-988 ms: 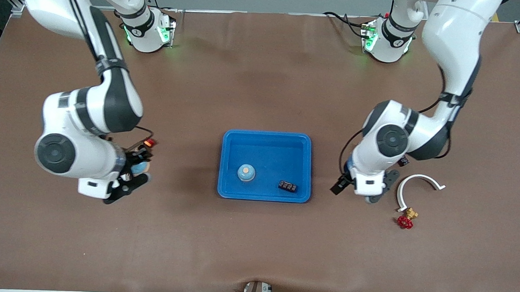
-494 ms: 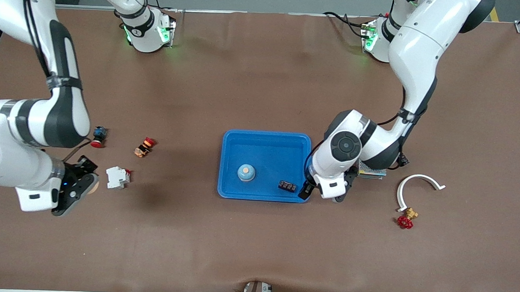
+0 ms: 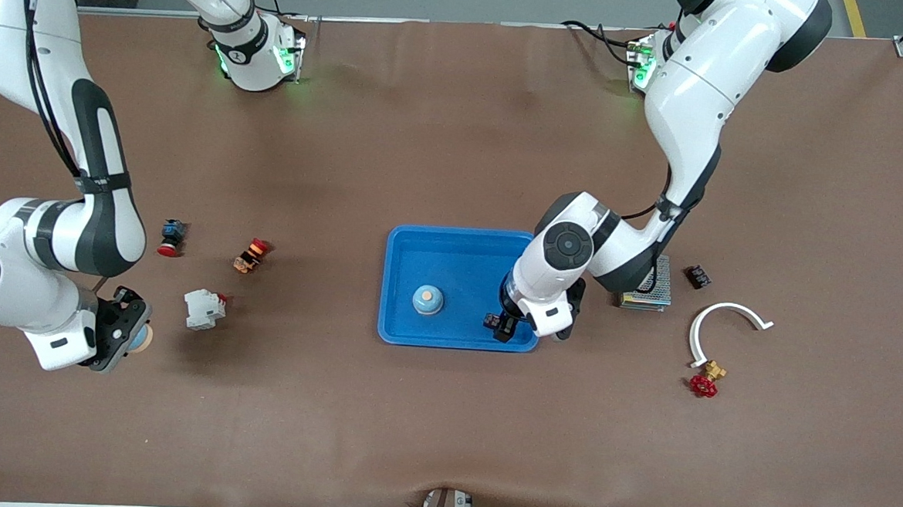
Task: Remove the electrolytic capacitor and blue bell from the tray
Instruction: 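Set the dome beside the breaker while the left gripper takes the second capacitor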
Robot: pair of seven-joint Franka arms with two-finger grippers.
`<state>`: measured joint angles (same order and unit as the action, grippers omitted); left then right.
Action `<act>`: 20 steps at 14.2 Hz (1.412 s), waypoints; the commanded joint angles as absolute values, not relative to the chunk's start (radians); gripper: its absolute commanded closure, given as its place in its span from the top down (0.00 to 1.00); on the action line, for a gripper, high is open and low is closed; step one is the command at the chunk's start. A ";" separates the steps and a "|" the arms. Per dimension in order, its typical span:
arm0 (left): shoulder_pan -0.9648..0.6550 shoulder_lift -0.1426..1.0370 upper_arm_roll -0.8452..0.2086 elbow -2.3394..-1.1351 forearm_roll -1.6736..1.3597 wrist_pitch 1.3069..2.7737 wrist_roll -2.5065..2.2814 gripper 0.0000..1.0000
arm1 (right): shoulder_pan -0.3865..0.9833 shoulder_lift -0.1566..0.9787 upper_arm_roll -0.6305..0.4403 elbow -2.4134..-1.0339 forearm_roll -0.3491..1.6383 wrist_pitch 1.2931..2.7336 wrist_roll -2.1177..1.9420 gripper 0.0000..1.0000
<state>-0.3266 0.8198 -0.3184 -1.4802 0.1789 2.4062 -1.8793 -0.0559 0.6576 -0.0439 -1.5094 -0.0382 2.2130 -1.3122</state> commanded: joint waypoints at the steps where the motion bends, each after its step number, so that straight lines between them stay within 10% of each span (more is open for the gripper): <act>1: -0.351 0.845 -0.301 -1.454 0.196 2.431 -1.931 0.72 | -0.101 0.669 -0.020 -1.554 -0.038 2.267 -1.387 0.30; 13: -0.411 0.887 -0.238 -1.454 0.199 2.508 -2.008 0.64 | -0.155 0.675 -0.005 -1.775 -0.029 2.503 -1.459 0.29; 14: -0.411 0.888 -0.238 -1.454 0.201 2.508 -2.008 0.61 | -0.155 0.675 -0.003 -1.773 -0.029 2.503 -1.457 0.39; 16: -0.411 0.893 -0.238 -1.456 0.201 2.508 -2.003 0.53 | -0.153 0.675 -0.003 -1.772 -0.012 2.503 -1.456 1.00; 20: -0.411 0.873 -0.238 -1.454 0.206 2.499 -1.985 0.00 | -0.146 0.663 -0.002 -1.755 0.006 2.479 -1.445 1.00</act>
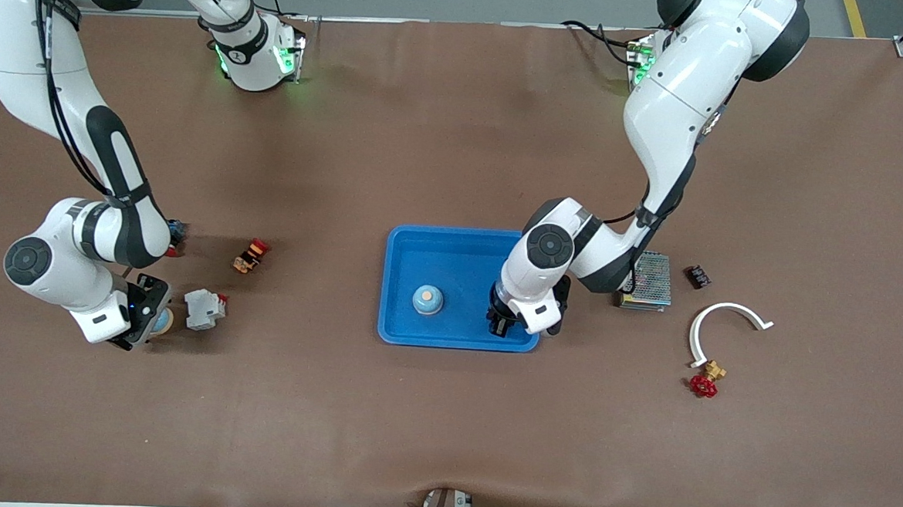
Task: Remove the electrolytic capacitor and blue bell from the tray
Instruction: 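Set the dome beside the breaker while the left gripper takes the second capacitor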
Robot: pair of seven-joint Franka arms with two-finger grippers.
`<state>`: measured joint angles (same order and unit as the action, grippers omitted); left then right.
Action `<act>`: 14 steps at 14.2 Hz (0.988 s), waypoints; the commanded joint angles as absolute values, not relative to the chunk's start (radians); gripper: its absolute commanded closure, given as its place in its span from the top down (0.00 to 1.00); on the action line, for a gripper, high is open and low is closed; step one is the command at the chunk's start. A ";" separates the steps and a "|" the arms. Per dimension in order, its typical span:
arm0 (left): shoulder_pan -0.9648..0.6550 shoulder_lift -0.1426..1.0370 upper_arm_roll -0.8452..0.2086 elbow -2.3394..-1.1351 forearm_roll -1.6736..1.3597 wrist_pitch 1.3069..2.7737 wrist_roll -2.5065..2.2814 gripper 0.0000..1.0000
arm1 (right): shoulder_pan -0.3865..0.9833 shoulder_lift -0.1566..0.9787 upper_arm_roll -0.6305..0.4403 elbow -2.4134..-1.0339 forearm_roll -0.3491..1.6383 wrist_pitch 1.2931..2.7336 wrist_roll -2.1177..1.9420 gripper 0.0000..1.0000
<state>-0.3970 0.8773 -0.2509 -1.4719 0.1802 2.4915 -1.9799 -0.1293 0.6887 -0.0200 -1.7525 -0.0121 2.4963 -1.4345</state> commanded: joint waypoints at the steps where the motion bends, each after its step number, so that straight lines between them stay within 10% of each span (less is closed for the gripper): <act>1: -0.408 0.858 -0.236 -1.454 0.207 2.497 -1.980 0.00 | -0.144 0.657 0.002 -1.732 0.011 2.435 -1.442 1.00; 14: -0.253 0.629 -0.252 -1.463 0.249 2.100 -1.539 0.00 | 0.201 0.356 0.012 -1.483 0.063 1.755 -0.284 1.00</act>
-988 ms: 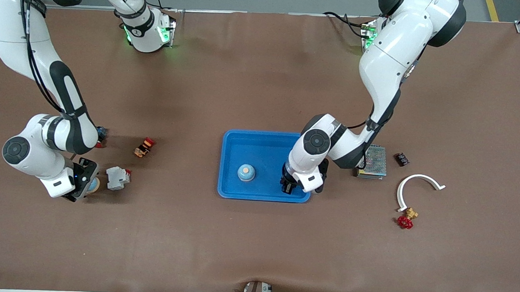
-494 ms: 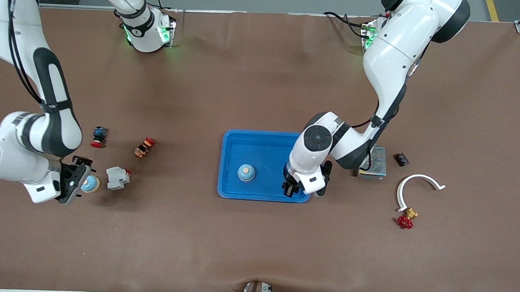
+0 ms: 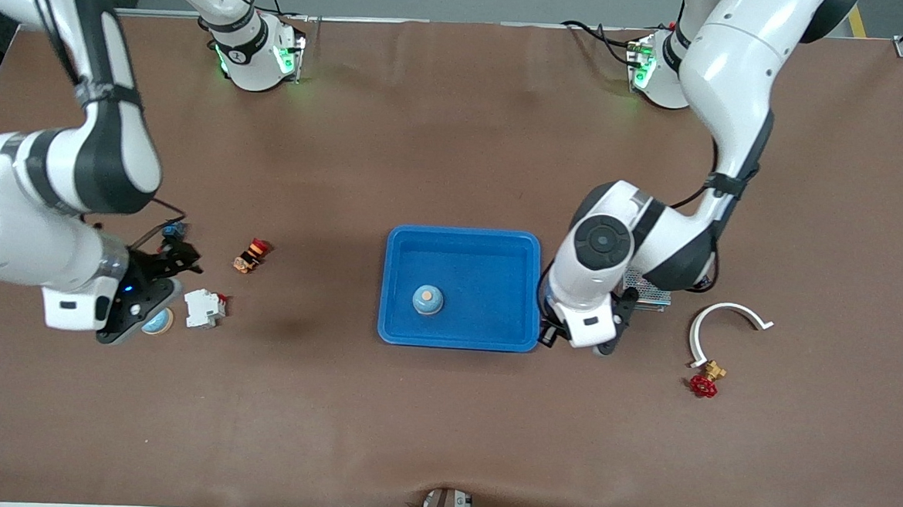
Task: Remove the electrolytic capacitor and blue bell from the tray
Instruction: 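Set the dome beside the breaker while the left gripper takes the second capacitor, then place the capacitor inside the white pipe arc while the right gripper grasps the dome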
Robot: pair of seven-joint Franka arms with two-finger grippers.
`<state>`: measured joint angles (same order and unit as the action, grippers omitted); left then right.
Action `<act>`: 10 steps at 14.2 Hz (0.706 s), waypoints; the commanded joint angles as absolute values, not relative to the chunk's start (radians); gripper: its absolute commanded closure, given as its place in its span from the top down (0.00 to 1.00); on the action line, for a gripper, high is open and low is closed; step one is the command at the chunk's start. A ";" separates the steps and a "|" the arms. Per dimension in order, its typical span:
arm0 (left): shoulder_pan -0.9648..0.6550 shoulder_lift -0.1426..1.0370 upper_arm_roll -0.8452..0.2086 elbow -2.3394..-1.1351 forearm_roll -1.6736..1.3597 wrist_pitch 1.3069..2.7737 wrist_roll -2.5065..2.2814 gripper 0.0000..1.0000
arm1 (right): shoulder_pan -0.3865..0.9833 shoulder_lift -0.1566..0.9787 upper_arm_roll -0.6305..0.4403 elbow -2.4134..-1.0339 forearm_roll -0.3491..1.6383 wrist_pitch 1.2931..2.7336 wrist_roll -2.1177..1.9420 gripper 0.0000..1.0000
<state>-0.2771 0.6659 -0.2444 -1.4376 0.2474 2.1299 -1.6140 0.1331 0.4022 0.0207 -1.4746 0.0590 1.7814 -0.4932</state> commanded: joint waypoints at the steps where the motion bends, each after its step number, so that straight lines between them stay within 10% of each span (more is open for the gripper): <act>1: -0.239 0.626 -0.252 -1.465 0.245 2.099 -1.505 0.00 | 0.243 0.354 0.014 -1.471 0.070 1.755 -0.158 1.00; 10: 0.009 0.558 -0.252 -1.572 0.245 2.037 -1.036 0.00 | 0.534 0.437 0.011 -1.424 0.067 1.890 0.558 1.00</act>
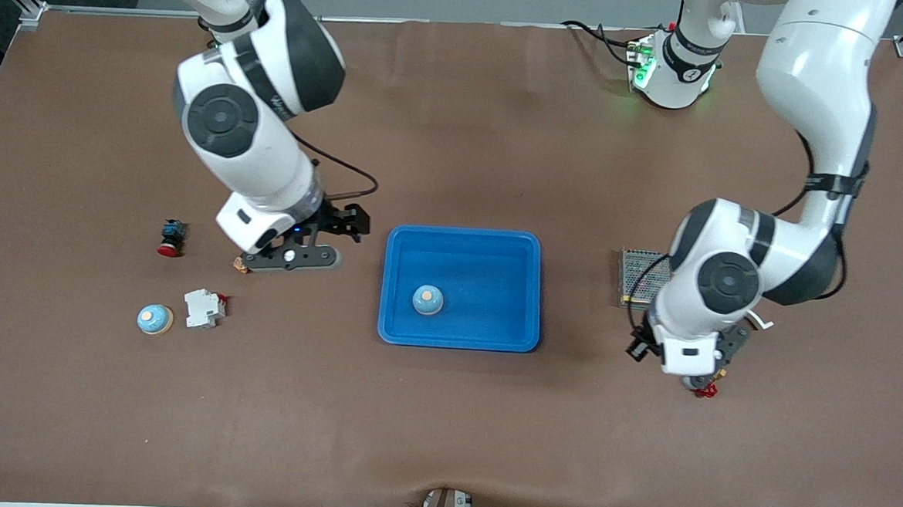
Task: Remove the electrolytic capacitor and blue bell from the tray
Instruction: 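Place the capacitor inside the white pipe arc while the right gripper grasps the dome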
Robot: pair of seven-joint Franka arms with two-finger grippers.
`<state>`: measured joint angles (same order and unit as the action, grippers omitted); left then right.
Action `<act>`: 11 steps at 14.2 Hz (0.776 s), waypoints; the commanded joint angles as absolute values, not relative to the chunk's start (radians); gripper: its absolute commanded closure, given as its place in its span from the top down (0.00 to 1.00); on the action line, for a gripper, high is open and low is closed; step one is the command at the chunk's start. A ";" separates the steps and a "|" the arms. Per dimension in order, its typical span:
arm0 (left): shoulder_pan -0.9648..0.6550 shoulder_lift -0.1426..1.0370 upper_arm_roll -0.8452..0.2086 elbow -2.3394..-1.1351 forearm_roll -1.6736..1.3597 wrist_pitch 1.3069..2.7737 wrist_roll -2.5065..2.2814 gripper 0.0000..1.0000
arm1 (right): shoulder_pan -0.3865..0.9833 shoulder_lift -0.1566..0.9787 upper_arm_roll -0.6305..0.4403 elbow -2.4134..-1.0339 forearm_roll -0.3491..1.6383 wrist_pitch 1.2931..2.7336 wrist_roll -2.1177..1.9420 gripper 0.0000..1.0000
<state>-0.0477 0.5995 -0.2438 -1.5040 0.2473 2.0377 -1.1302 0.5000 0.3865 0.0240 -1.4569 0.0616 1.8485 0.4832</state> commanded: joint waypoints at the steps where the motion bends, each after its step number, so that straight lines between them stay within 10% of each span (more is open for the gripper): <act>1: 0.037 0.560 -0.252 -1.586 0.247 2.039 -0.985 0.00 | 0.551 0.461 0.011 -1.424 0.069 1.922 0.615 1.00; 11: 0.264 0.640 -0.250 -1.664 0.258 2.134 -0.663 0.00 | 0.626 0.747 0.009 -1.336 0.063 2.195 0.785 1.00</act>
